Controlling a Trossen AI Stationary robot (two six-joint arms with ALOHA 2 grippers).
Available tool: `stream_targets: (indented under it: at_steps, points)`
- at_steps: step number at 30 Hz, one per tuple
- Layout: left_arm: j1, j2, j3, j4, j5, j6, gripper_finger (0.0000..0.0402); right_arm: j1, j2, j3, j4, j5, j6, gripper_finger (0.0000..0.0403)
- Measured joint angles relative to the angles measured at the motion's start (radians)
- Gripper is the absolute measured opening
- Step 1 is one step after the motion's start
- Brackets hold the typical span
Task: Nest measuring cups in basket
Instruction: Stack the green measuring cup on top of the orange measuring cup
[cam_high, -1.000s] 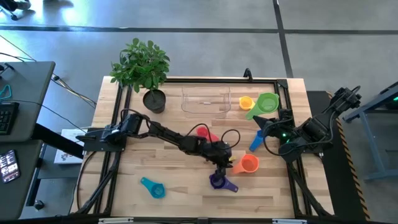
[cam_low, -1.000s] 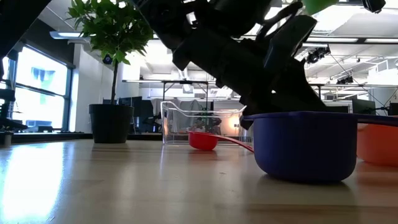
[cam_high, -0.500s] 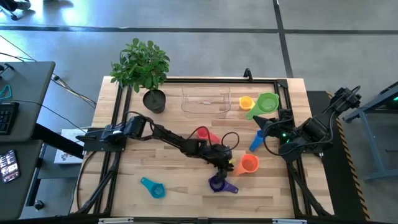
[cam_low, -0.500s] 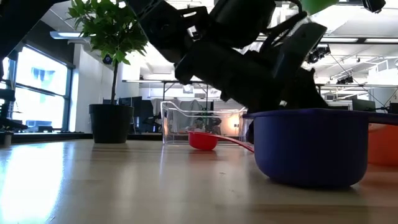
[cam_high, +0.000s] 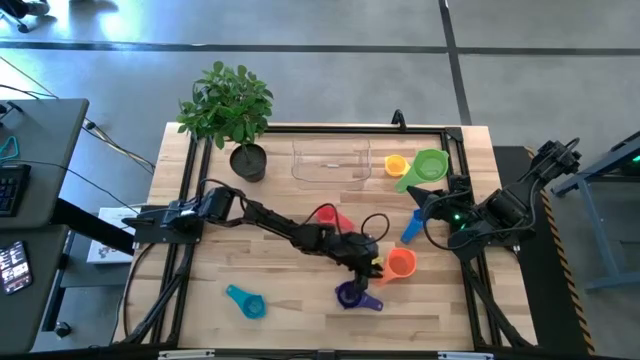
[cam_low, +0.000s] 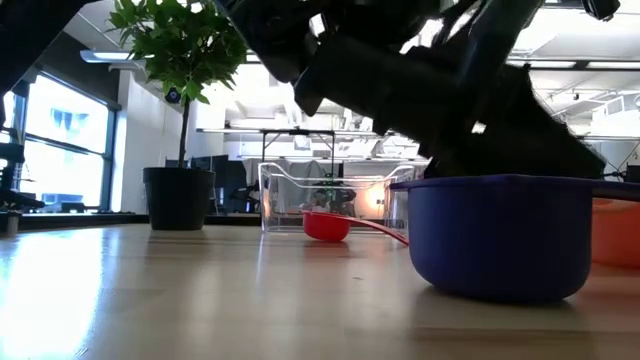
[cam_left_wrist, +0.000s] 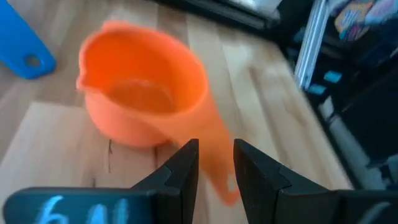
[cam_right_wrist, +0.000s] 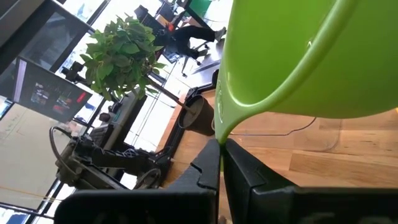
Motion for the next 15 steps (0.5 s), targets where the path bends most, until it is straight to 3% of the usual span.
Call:
stream_targets:
  at_steps: [15]
  points:
    - [0.041,-0.009,0.0,-0.081,-0.029,-0.04,0.009,0.0,0.0,0.0,0.0,0.0,-0.002,0.0]
